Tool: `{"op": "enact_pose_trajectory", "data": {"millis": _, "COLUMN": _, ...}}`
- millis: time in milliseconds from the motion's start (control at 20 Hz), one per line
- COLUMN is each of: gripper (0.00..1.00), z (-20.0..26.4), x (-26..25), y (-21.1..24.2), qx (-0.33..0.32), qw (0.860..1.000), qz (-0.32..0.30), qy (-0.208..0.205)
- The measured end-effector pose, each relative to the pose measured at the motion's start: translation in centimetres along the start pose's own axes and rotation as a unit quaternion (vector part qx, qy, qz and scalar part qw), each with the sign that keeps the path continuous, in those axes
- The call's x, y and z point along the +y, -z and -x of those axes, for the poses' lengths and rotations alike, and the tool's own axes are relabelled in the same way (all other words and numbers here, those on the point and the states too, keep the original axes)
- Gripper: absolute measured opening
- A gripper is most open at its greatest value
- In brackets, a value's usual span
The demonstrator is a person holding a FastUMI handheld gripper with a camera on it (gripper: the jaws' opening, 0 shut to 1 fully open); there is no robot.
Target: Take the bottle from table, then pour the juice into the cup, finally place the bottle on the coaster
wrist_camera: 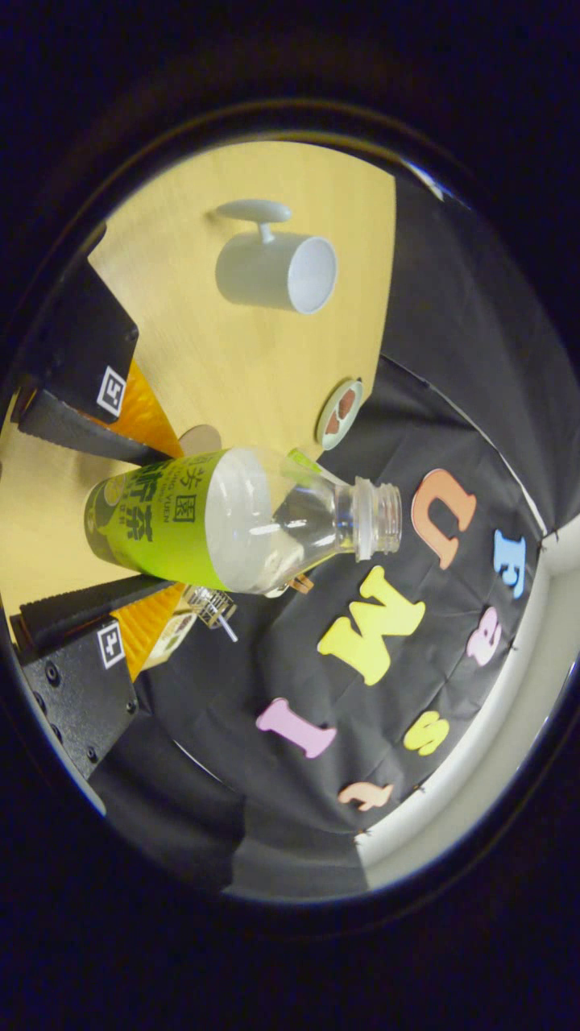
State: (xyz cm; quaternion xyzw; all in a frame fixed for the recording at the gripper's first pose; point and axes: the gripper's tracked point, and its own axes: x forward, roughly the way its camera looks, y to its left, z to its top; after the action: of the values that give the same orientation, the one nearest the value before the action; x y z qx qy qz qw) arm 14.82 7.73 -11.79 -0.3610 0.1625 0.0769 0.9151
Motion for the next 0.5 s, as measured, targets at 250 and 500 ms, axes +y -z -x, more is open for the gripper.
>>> {"op": "enact_pose_trajectory", "data": {"millis": 250, "gripper": 0.78, "z": -1.1, "x": 1.9, "y": -2.6, "qx": -0.019, "qw": 0.994, "qz": 0.103, "qy": 0.015}}
{"op": "enact_pose_trajectory", "data": {"millis": 500, "gripper": 0.77, "z": -2.4, "x": 3.9, "y": -4.1, "qx": -0.032, "qw": 0.980, "qz": 0.194, "qy": 0.034}}
